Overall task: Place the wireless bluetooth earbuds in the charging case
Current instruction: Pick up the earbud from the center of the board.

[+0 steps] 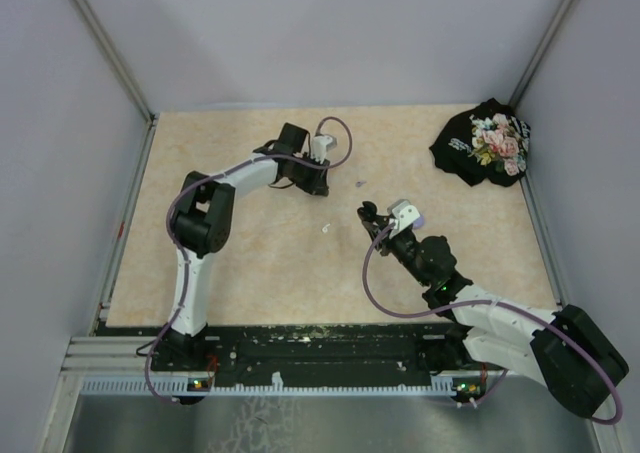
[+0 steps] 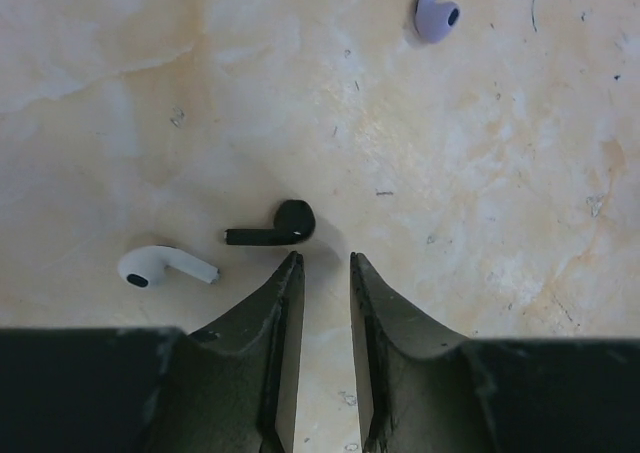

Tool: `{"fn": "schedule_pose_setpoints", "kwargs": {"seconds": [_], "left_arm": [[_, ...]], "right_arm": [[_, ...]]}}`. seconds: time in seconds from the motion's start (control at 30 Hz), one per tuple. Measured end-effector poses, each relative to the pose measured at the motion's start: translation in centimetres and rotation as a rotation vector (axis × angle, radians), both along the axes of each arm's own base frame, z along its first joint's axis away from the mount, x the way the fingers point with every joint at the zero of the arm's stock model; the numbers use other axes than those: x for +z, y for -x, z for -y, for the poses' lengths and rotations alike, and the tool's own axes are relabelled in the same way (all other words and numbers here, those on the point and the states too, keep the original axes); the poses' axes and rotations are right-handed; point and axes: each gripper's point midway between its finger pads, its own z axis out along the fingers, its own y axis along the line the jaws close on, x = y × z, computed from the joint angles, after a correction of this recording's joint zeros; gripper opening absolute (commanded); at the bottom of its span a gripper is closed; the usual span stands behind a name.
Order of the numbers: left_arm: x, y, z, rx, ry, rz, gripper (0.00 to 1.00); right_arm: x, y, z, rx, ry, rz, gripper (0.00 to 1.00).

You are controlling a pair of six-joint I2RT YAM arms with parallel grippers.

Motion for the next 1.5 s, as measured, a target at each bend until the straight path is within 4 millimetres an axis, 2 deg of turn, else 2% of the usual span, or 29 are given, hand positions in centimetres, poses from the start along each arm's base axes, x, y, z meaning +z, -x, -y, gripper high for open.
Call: {"fn": "schedule_pose_setpoints", "kwargs": {"seconds": [0.2, 0.57, 0.73, 1.0, 1.1, 1.3, 1.5], "left_arm": [[-0.1, 0.9, -0.5, -0.021, -0.032, 0.005, 0.28], [0.2, 1.3, -1.7, 0.032, -0.068, 0.009, 0.42], [1.6, 0.3, -1.3, 0.020, -0.050, 0.076, 0.49], [5.1, -2.2, 0.3, -0.037, 0.002, 0.211, 0.53], [5.6, -3.1, 0.9, -0.059, 0.014, 0.239, 0.54], [4.1, -3.6, 1.9, -0.099, 0.018, 0.227, 0.54], [1.7, -2.7, 1.6, -0.116, -0.006, 0.161, 0.54]], "right_arm": [[0.1, 0.1, -0.1, 0.005, -0.005, 0.000, 0.00], [0.3, 0.2, -0.2, 0.011, -0.013, 0.000, 0.00], [0.3, 0.2, -0.2, 0.011, -0.013, 0.000, 0.00], [0.2, 0.2, -0.1, 0.010, -0.012, -0.002, 0.00], [0.1, 0.2, -0.1, 0.010, -0.010, -0.005, 0.00], [-0.2, 0.2, -0.1, 0.010, -0.003, -0.013, 0.00], [-0.4, 0.2, -0.1, 0.010, 0.003, -0.020, 0.00]]}}
